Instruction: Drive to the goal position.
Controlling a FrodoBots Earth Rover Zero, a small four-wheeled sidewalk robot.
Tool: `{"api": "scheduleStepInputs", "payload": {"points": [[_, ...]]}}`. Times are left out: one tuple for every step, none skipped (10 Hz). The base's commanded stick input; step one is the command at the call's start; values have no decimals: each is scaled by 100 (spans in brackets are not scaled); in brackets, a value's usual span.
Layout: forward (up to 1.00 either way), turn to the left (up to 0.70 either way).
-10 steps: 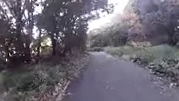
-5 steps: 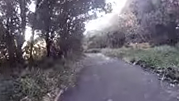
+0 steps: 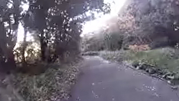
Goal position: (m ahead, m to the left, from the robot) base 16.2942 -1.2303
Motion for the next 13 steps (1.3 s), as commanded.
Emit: {"api": "scheduleStepInputs", "payload": {"points": [[70, -14], [70, -14], [70, -14], [70, -14], [70, 0], [70, 0], [70, 0], [70, 0], [70, 0], [70, 0], [70, 0], [70, 0], [70, 0]]}}
